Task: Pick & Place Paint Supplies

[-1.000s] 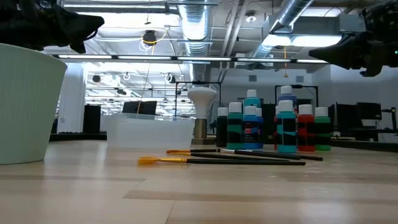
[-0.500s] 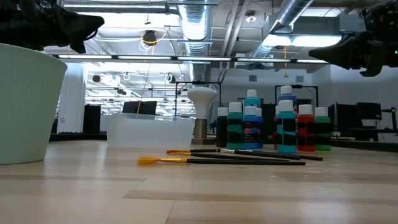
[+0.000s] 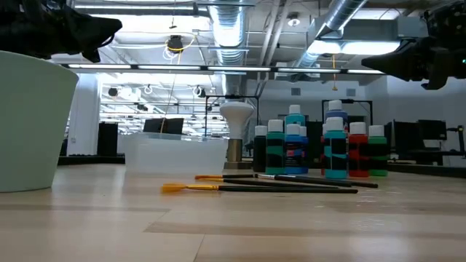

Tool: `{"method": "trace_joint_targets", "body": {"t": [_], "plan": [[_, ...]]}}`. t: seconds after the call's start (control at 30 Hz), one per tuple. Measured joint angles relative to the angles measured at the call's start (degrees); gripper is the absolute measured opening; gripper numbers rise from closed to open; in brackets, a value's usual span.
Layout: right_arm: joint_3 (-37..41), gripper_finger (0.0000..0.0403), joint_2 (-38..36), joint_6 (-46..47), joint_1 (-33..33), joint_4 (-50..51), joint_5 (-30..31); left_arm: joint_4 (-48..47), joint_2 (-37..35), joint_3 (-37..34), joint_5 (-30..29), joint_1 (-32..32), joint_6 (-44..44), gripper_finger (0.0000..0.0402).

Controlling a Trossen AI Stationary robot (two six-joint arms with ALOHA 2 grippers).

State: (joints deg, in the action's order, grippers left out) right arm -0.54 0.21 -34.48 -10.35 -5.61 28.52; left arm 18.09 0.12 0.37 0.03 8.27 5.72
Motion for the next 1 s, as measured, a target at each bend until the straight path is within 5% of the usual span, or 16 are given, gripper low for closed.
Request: {"method": "trace_joint_targets", "body": {"t": [1.0], "plan": [[0.0, 0.0000, 0.1, 0.0, 0.0, 0.0, 0.0, 6.9, 0.0, 0.0, -0.8, 0.0, -4.6, 0.0002]]}}
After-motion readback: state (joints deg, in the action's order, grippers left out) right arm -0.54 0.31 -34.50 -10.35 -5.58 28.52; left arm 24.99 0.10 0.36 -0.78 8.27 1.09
